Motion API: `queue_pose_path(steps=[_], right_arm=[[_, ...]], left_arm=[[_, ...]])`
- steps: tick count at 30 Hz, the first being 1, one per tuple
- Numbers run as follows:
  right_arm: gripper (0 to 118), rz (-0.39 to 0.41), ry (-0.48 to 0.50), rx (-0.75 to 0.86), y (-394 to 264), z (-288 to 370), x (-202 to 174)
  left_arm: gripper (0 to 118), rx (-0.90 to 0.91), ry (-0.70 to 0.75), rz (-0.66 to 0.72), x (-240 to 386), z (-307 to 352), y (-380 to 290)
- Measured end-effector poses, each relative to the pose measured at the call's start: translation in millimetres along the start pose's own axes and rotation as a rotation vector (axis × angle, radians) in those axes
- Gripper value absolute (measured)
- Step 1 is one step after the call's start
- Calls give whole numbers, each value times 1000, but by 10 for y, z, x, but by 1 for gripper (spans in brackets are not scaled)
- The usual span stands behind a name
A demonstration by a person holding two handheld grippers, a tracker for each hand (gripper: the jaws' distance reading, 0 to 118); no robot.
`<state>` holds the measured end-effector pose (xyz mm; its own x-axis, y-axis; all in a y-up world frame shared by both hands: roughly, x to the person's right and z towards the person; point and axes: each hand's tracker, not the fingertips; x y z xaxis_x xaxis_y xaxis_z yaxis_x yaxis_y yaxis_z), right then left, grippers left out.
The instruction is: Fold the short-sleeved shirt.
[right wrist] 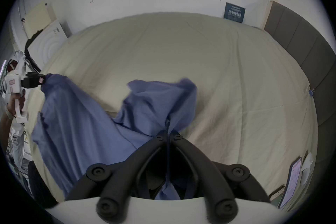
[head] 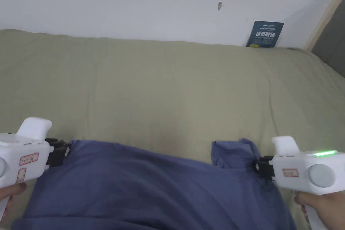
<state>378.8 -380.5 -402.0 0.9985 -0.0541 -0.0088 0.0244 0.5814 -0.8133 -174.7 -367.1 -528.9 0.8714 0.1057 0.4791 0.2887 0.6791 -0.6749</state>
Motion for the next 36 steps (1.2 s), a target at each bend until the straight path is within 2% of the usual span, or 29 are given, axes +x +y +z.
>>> queue_pose_path(steps=[4,8,11,15,17,19,22,24,28,29,30,31,32,36], right_arm=[[3,42,20,80,-64,522,-90],[3,41,65,182,-269,1177,-216],[3,43,92,257,-582,1689,-337],[3,31,85,262,-1091,2103,-510],[3,25,80,245,-1386,2176,-572],[3,-26,73,195,-1683,2157,-613],[3,-55,44,110,-2086,1960,-653],[3,-99,23,52,-2287,1797,-636],[7,-107,-8,27,-2442,1598,-593],[32,-117,-17,33,-2441,1592,-587],[71,-130,-14,41,-2425,1614,-581],[103,-142,-26,47,-2404,1657,-591],[118,-143,-49,50,-2394,1730,-587],[118,-102,-68,267,-2389,2287,-916]], left_arm=[[6,37,-16,9,28,367,-25],[6,89,-24,13,98,874,-162],[6,129,-41,44,135,1315,-384],[6,117,-41,61,188,1726,-818],[6,77,-24,76,214,1816,-1078],[6,21,-19,97,211,1795,-1330],[6,-92,20,40,307,1623,-1643],[6,-142,40,52,327,1484,-1811],[6,-173,60,89,342,1300,-1924],[20,-168,69,85,353,1290,-1924],[55,-153,74,87,356,1315,-1916],[96,-134,86,104,381,1367,-1900],[118,-121,94,124,406,1450,-1892],[118,145,100,159,748,2160,-2020]])
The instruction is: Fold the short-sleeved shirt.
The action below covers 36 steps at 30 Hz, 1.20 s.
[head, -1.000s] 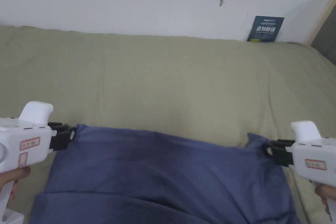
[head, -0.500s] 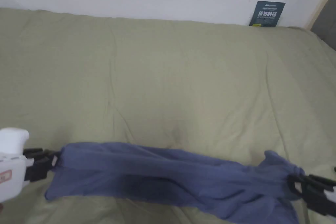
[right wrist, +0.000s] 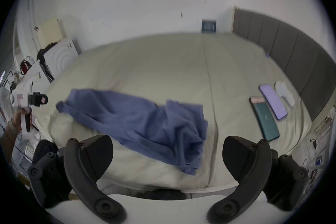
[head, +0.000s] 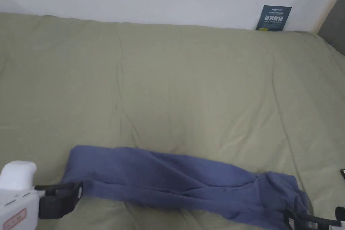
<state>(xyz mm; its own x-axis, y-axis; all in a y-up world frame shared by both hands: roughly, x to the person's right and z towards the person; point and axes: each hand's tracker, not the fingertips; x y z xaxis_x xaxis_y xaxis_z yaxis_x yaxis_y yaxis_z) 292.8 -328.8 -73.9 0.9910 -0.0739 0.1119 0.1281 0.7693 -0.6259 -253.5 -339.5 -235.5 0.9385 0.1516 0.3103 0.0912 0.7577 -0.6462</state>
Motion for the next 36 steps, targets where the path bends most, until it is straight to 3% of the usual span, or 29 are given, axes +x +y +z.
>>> queue_pose_path(steps=[2,5,7,8,9,10,11,12,14,20,27,28,29,30,31,33,34,36], right_arm=[[118,-31,16,76,45,197,-191],[118,-67,-34,242,-15,448,-508],[113,-101,3,304,-36,513,-667],[98,-90,15,323,-77,543,-735],[68,-66,26,332,-92,544,-807],[25,-29,6,327,-90,520,-890],[0,10,-43,317,-86,489,-963],[0,30,-66,335,-114,502,-1008],[0,31,52,312,-74,480,-1030],[0,58,53,311,-52,489,-1115],[0,53,57,267,-28,377,-1078],[0,48,54,261,-26,353,-1075],[0,44,52,256,-24,339,-1070],[0,42,51,248,-18,320,-1064],[0,42,47,240,-13,302,-1063],[0,43,40,229,12,261,-1081],[0,42,37,222,22,244,-1080],[0,40,31,211,49,195,-1092]], left_arm=[[118,77,-13,19,201,321,-129],[118,372,95,31,552,816,-430],[118,378,170,34,594,873,-634],[118,363,188,27,637,901,-671],[113,348,165,25,664,919,-700],[96,331,159,15,679,935,-718],[39,306,142,-10,671,900,-745],[8,261,156,-51,678,859,-741],[8,260,143,-63,628,864,-749],[8,214,118,15,376,752,-534],[12,75,58,165,-408,82,-56],[19,51,49,188,-556,-54,11],[36,23,39,202,-672,-173,70],[36,-19,12,213,-813,-315,135],[44,-54,-48,244,-918,-432,196],[98,-132,-163,322,-1134,-683,248],[109,-147,-252,376,-1245,-795,256],[111,-156,-398,523,-1480,-1017,208]])
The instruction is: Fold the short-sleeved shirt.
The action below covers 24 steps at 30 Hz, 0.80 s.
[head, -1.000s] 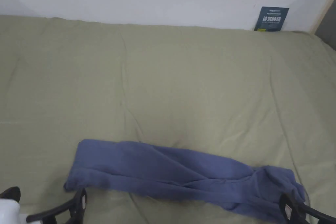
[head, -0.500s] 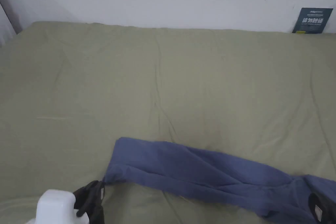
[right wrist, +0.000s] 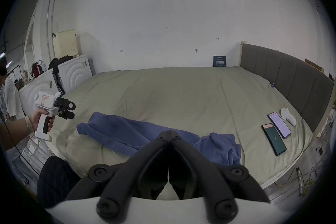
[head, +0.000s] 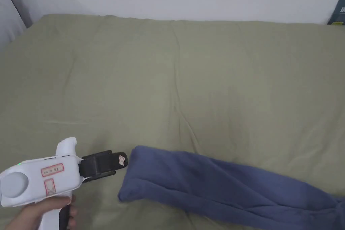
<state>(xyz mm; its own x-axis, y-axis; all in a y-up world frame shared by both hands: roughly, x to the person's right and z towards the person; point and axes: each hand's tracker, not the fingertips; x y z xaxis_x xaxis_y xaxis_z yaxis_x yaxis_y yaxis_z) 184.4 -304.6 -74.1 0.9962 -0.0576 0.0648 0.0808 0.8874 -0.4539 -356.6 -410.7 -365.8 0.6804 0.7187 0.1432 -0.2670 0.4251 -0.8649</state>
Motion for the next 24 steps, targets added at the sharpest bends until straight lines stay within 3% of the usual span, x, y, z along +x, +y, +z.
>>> queue_pose_path(steps=[3,6,8,16,19,21,22,23,24], right_arm=[[0,-8,-2,-17,17,-75,-7],[0,3,0,-29,42,-150,-62],[0,11,8,-30,76,-169,-115],[0,14,63,-15,184,-243,-284],[0,-4,68,-10,198,-237,-315],[0,-16,76,-9,186,-239,-327],[0,-17,80,-10,184,-231,-329],[0,-16,80,-10,178,-221,-333],[0,-13,80,-10,178,-218,-347]], left_arm=[[111,-121,-163,235,-317,-225,41],[111,-189,-254,367,-611,-486,-51],[111,-160,-424,368,-650,-481,-66],[111,-360,-577,230,-292,-1206,-213],[109,-344,-594,202,-94,-1402,-317],[93,-328,-535,126,42,-1433,-346],[76,-350,-495,107,92,-1424,-353],[40,-366,-452,104,-370,-1238,-97],[40,-385,-391,126,-415,-1232,-83]])
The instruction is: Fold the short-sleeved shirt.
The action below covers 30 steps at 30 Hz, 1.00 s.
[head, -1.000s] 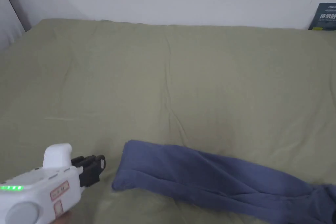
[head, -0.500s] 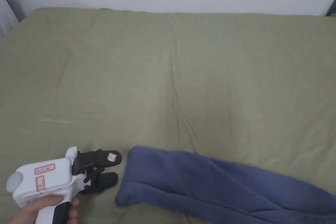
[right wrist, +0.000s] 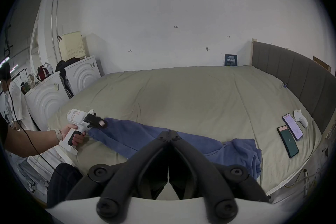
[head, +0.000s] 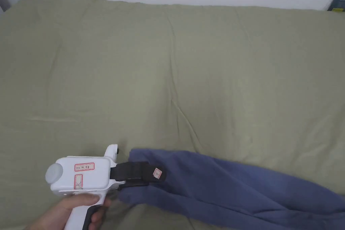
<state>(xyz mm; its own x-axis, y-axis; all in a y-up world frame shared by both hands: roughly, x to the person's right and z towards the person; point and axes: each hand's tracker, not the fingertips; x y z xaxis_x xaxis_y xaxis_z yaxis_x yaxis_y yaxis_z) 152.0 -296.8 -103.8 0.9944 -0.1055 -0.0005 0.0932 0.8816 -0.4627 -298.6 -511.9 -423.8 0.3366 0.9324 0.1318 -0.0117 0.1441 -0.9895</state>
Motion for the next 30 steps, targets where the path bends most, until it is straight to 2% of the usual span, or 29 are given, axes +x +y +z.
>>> queue_pose_path(steps=[1,2,4,6,14,20,23,30], right_arm=[[0,0,3,-1,-4,11,3],[0,-2,6,-1,-7,17,8],[0,-4,6,-2,-8,15,4],[0,-9,4,-3,-9,22,14],[0,-26,14,3,-33,72,58],[0,-35,27,17,-34,129,101],[0,-40,29,22,-40,153,121],[0,-57,44,25,-56,214,138]], left_arm=[[31,-11,70,56,-45,2,5],[13,-7,144,85,-79,3,1],[13,16,63,82,-26,47,-14],[13,20,156,36,106,49,-37],[12,145,220,46,333,570,-337],[12,224,405,104,512,1059,-637],[11,241,438,90,587,1237,-692],[11,278,522,14,1116,976,-829]])
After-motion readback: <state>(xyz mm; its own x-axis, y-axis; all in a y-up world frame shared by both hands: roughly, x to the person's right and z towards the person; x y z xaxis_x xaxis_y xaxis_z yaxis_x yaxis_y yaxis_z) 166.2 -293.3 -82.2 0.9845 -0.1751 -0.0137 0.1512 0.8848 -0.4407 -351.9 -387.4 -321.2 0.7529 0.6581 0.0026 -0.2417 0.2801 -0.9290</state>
